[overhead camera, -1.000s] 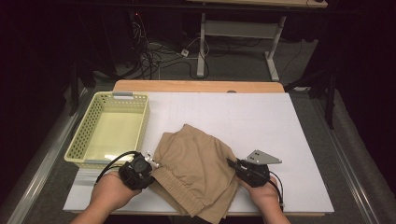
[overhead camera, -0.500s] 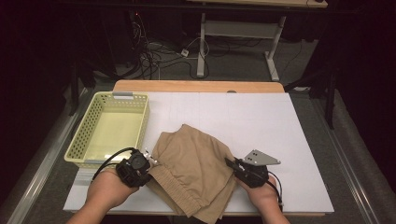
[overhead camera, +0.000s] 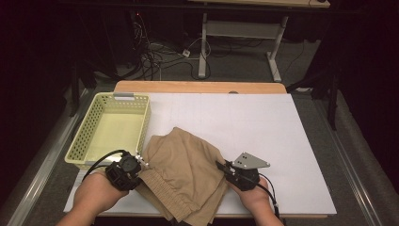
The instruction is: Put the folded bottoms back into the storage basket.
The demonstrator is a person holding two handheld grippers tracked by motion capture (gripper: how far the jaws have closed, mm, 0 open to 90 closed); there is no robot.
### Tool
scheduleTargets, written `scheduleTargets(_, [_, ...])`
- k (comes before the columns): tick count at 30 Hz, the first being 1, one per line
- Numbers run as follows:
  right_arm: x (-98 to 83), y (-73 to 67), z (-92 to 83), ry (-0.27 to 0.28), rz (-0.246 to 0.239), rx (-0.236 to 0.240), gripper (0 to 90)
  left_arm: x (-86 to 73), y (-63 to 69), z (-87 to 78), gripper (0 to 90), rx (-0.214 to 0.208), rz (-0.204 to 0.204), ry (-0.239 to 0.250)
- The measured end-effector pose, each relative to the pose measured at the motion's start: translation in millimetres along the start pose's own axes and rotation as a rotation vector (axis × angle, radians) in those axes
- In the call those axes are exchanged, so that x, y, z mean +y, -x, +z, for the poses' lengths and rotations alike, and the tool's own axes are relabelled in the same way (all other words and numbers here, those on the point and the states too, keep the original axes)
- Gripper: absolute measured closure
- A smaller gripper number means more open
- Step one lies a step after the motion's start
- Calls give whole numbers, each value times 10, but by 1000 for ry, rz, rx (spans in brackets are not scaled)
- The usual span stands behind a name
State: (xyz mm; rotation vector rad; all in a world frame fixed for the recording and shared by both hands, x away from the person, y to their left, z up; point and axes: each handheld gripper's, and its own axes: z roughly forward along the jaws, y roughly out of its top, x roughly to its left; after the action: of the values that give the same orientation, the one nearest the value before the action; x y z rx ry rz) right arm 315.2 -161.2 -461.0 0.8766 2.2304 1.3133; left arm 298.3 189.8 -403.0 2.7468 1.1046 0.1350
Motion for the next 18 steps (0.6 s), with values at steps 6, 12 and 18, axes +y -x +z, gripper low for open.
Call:
scheduleTargets(6, [-13,16,-10,-7,21,-3,822,48,2,-19,798,0,3,-21])
scheduleTargets(12, [50,20,-42,8,29,-3,821,92,-24,-92,797,-5,8,-21])
scheduleTargets(18, [163,62,-116,22,5,-2,823,164,-2,-146,797,0,23,-29])
